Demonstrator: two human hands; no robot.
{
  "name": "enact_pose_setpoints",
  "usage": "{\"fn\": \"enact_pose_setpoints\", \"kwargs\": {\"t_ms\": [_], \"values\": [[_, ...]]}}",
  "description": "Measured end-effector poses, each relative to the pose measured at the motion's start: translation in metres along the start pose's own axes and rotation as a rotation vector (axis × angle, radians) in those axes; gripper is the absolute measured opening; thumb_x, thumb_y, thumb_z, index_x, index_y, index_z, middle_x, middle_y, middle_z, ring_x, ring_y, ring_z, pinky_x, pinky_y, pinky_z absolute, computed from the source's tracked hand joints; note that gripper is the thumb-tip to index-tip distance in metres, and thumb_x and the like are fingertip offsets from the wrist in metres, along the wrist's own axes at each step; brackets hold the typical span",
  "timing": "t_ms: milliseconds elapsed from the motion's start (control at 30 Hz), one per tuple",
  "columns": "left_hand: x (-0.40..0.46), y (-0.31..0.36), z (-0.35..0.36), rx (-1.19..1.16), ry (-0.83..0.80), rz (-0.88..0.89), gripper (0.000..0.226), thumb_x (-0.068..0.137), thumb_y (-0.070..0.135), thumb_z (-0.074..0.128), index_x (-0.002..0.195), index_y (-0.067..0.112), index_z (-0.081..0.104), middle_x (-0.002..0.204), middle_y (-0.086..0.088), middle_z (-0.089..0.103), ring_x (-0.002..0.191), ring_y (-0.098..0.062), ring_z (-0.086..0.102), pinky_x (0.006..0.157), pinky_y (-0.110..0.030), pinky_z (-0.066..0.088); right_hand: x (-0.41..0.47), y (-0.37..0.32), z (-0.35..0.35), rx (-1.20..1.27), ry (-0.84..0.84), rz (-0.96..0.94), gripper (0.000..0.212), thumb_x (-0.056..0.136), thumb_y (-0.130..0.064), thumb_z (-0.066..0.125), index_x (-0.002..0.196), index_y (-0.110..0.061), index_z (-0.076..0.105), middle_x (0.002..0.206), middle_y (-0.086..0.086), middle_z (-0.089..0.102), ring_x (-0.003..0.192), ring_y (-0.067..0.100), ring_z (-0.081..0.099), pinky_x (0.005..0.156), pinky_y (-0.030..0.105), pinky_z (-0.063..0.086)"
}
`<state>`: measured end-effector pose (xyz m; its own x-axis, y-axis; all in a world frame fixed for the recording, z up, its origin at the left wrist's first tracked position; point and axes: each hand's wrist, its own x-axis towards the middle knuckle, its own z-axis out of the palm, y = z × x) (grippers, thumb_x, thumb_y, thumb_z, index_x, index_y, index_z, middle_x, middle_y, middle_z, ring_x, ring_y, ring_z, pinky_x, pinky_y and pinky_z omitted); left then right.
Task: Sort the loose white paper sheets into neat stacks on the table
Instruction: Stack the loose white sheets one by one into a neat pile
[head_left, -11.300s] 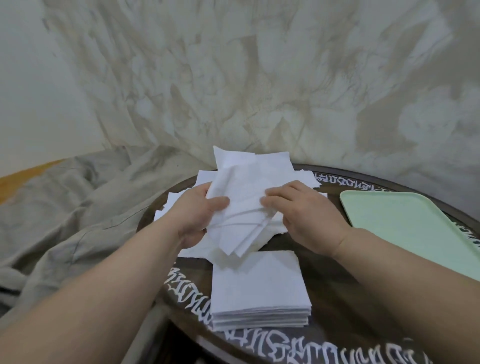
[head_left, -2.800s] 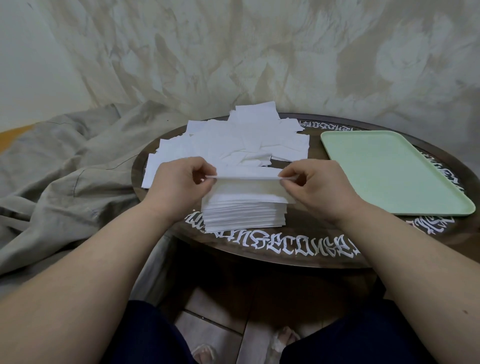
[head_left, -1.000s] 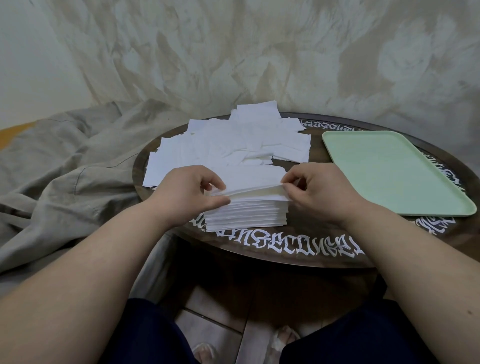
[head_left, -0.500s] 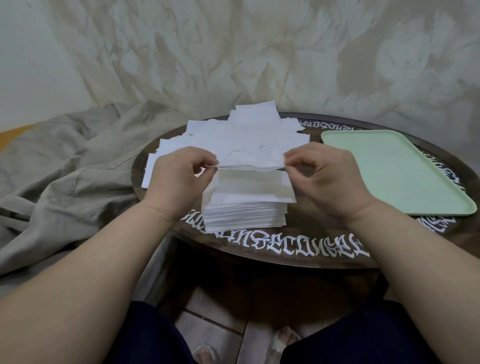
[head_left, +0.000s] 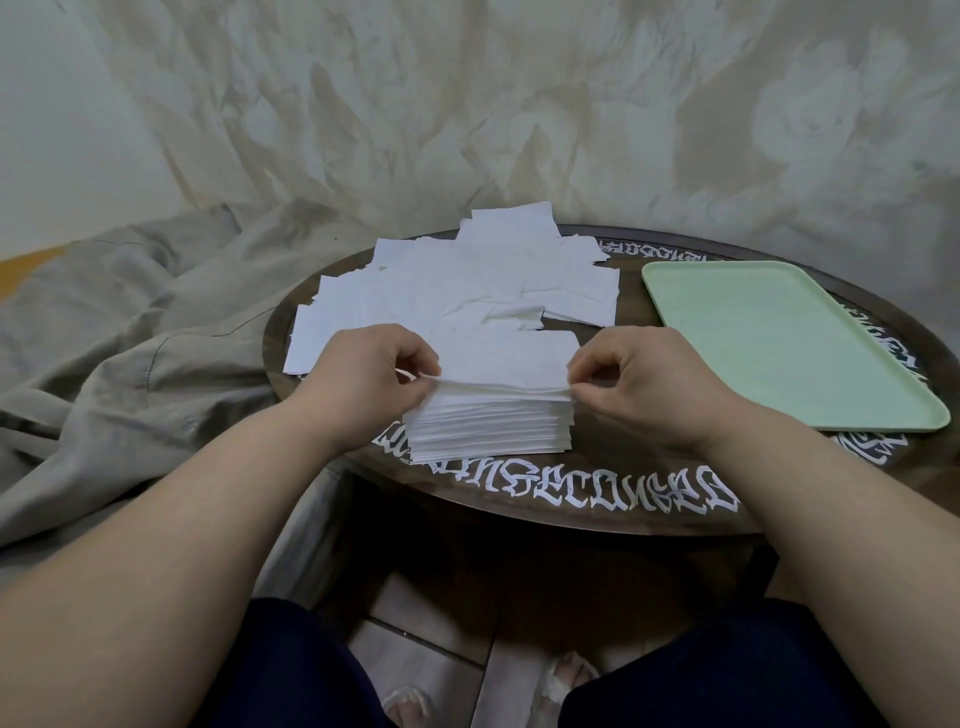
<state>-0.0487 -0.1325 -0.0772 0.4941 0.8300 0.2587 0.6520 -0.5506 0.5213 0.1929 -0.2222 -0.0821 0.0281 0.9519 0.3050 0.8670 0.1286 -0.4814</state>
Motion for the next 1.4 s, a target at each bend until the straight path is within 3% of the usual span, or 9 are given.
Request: {"fn": "enact_pose_setpoints", "kwargs": {"t_ms": [167, 467, 600, 733, 900, 1067, 1167, 1267, 1400], "values": [[-0.002, 0.002, -0.001, 0.022, -0.052, -0.011, 0.028, 0.079, 0.011, 0.071, 0.067, 0.033, 0.058, 0.088, 0.006, 0.071, 0.079, -0.009, 0.064, 0.08, -0.025, 0.05, -0.001, -0.001, 0.0, -0.06, -0.1, 0.044, 0.014, 0.075, -0.022, 0.073, 0.088, -0.017, 0.07, 0.089, -0.003, 0.065, 0.084, 0.013, 0.06, 0.082, 0.032, 0.049], [-0.003, 0.0, -0.003, -0.002, -0.077, -0.034, 0.027, 0.078, 0.011, 0.072, 0.065, 0.033, 0.061, 0.087, 0.006, 0.071, 0.08, -0.011, 0.066, 0.08, -0.028, 0.052, -0.001, -0.003, -0.002, -0.012, -0.022, 0.061, 0.004, 0.081, -0.015, 0.068, 0.08, -0.018, 0.071, 0.081, -0.007, 0.067, 0.077, 0.008, 0.061, 0.075, 0.024, 0.049], [-0.003, -0.001, -0.004, -0.031, -0.084, -0.05, 0.029, 0.077, 0.01, 0.073, 0.063, 0.033, 0.062, 0.086, 0.008, 0.072, 0.08, -0.007, 0.066, 0.073, -0.012, 0.046, -0.001, -0.002, 0.0, 0.034, -0.003, 0.085, 0.006, 0.081, -0.016, 0.069, 0.085, -0.018, 0.072, 0.078, -0.01, 0.065, 0.074, 0.003, 0.059, 0.075, 0.022, 0.049], [-0.003, -0.002, -0.004, -0.074, -0.086, -0.07, 0.028, 0.077, 0.01, 0.075, 0.063, 0.032, 0.064, 0.086, 0.007, 0.073, 0.082, -0.008, 0.067, 0.08, -0.019, 0.05, 0.0, -0.001, -0.001, 0.04, -0.013, 0.104, 0.008, 0.081, -0.019, 0.069, 0.088, -0.019, 0.073, 0.079, -0.011, 0.065, 0.076, 0.003, 0.06, 0.077, 0.023, 0.05], [-0.004, -0.002, -0.003, -0.122, -0.105, -0.101, 0.028, 0.077, 0.008, 0.075, 0.062, 0.029, 0.065, 0.087, 0.011, 0.071, 0.076, -0.006, 0.065, 0.067, -0.006, 0.045, 0.0, 0.0, 0.0, 0.046, 0.002, 0.101, 0.006, 0.081, -0.018, 0.068, 0.085, -0.019, 0.073, 0.081, -0.006, 0.068, 0.077, 0.006, 0.061, 0.078, 0.026, 0.051], [-0.004, -0.001, -0.001, -0.096, -0.13, -0.12, 0.022, 0.078, 0.011, 0.074, 0.065, 0.028, 0.066, 0.087, 0.004, 0.073, 0.078, -0.017, 0.068, 0.073, -0.025, 0.054, 0.001, 0.0, -0.001, 0.026, 0.022, 0.102, 0.005, 0.084, -0.019, 0.067, 0.083, -0.02, 0.072, 0.074, -0.015, 0.063, 0.071, -0.001, 0.058, 0.069, 0.015, 0.045], [-0.003, 0.002, -0.001, -0.049, -0.1, -0.107, 0.009, 0.076, 0.028, 0.076, 0.074, 0.028, 0.068, 0.078, 0.005, 0.069, 0.07, -0.009, 0.062, 0.071, -0.022, 0.047, 0.003, 0.002, 0.002, 0.032, 0.066, 0.105, 0.006, 0.085, -0.018, 0.065, 0.083, -0.02, 0.07, 0.07, -0.018, 0.06, 0.068, -0.001, 0.056, 0.063, 0.01, 0.039], [-0.003, 0.007, -0.001, 0.038, -0.064, -0.057, 0.017, 0.073, 0.04, 0.077, 0.083, 0.032, 0.067, 0.074, 0.011, 0.059, 0.07, -0.004, 0.056, 0.07, -0.02, 0.042, 0.004, 0.001, 0.004, 0.045, 0.112, 0.093, 0.006, 0.086, -0.018, 0.064, 0.082, -0.022, 0.067, 0.071, -0.016, 0.06, 0.068, 0.0, 0.055, 0.064, 0.009, 0.038], [0.0, 0.01, 0.001, 0.143, -0.02, -0.007, 0.005, 0.083, 0.027, 0.069, 0.087, 0.026, 0.07, 0.063, 0.018, 0.051, 0.064, 0.0, 0.052, 0.066, -0.026, 0.038, 0.004, 0.002, 0.006, 0.068, 0.13, 0.094, 0.011, 0.087, -0.018, 0.064, 0.079, -0.026, 0.063, 0.07, -0.018, 0.059, 0.068, 0.002, 0.056, 0.066, 0.015, 0.041]]}}
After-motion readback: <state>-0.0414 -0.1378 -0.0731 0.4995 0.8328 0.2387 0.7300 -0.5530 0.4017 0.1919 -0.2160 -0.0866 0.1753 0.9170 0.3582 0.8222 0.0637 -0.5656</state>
